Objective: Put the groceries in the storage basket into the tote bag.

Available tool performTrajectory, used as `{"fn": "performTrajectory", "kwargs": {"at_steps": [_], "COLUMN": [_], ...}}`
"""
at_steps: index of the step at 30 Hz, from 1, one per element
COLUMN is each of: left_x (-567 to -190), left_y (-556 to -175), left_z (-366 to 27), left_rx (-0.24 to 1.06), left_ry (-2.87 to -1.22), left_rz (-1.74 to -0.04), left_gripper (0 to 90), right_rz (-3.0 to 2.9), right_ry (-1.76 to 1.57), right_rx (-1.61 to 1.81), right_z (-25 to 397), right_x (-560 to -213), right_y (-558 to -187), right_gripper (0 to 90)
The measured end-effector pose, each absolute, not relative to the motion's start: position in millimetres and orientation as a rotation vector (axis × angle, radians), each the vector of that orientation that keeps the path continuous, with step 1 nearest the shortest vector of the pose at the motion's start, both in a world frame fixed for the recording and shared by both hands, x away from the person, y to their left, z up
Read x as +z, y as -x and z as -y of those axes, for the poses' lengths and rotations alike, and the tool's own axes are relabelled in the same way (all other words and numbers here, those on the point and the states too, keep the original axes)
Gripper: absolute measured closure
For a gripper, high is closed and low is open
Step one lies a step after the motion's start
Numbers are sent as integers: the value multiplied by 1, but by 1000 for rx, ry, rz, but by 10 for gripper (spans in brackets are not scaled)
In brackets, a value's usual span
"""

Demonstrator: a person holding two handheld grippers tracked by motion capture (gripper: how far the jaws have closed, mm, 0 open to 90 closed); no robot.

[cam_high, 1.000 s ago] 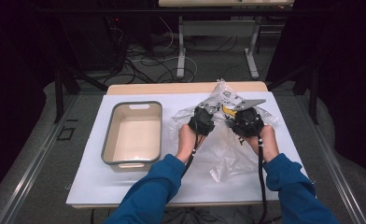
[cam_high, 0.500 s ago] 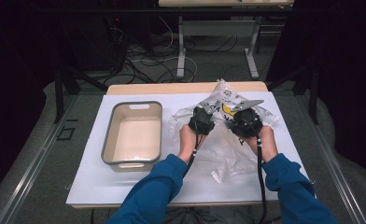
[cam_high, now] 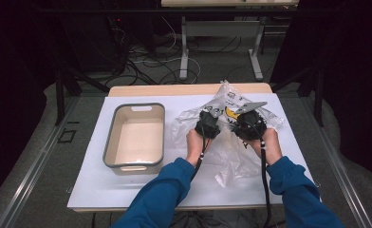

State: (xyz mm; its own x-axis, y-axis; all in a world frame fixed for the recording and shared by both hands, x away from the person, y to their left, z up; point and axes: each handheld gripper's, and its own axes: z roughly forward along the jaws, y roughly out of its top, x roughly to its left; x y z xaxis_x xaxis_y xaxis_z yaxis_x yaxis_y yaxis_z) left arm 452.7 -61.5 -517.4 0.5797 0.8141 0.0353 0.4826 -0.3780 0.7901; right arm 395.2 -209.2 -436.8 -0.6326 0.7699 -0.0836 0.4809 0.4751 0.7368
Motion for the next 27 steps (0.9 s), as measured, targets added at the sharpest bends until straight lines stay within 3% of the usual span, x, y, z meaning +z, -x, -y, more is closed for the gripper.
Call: {"fn": "performTrajectory", "kwargs": {"at_steps": [10,27], "left_x": [-514,-501], "left_y": [-433,-389], "left_z": [49,10], "left_rx": [510,476], "left_ry": [-2064,-2202], "left_rz": [-946,-791], "left_gripper": [420,231], "right_rz": [-2307,-2312], "right_ry": [-1054,-1055], "right_rx": [974,969], "right_z": [211,211], "right_x": [-436,-434], "right_y": [-395,-394], "right_gripper": [900,900]}}
